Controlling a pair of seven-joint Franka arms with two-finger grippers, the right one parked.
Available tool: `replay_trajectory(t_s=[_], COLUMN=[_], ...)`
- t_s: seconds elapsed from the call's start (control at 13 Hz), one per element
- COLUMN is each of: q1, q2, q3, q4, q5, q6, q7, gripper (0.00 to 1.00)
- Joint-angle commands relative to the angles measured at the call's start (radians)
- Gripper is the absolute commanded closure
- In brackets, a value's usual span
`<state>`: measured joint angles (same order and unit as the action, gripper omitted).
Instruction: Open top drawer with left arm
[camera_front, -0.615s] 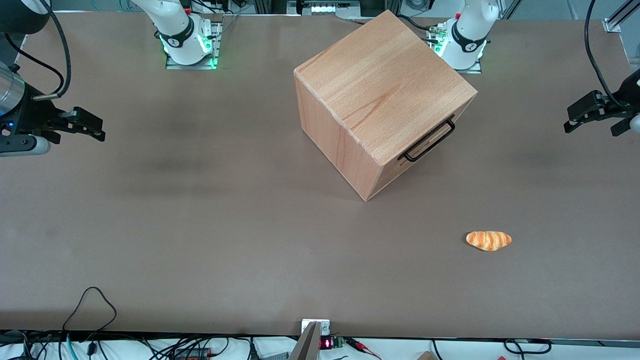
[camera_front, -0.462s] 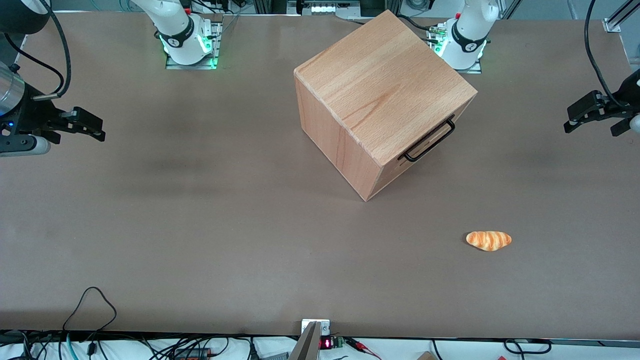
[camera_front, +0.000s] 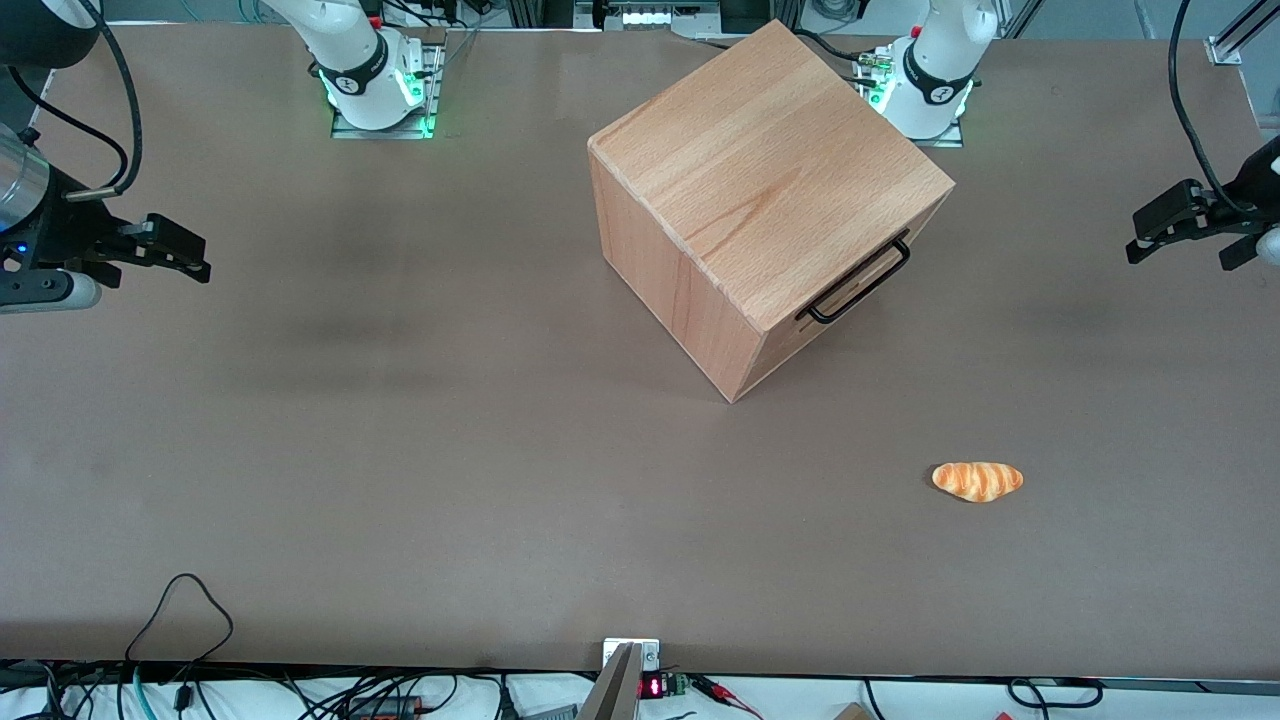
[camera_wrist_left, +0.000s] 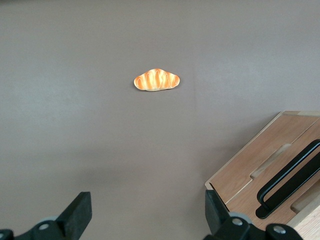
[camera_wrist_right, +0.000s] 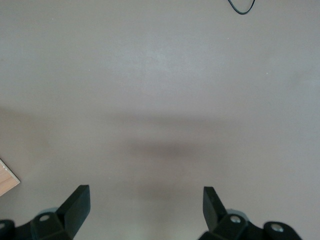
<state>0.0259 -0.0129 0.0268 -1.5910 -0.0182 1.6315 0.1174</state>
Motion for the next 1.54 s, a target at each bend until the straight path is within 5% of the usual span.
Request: replay_trajectory(t_s=[0.0,0.54,0.85,1.46], q1=[-0.009,-0.014,-0.012,-0.012], q2=[0.054,0.068,0.083,0.151], q3=[0.001,-0.017,-0.048,-0.179], q4=[0.097,0.103,0.100,0.078], q5=[-0.017,-0.032,-0.032,-0.029], q6=[-0.025,-0.042,-0.042,-0.045], q7=[0.007,0.030,0.193,0.346], gripper=[0.00,0.00,0.00,0.00])
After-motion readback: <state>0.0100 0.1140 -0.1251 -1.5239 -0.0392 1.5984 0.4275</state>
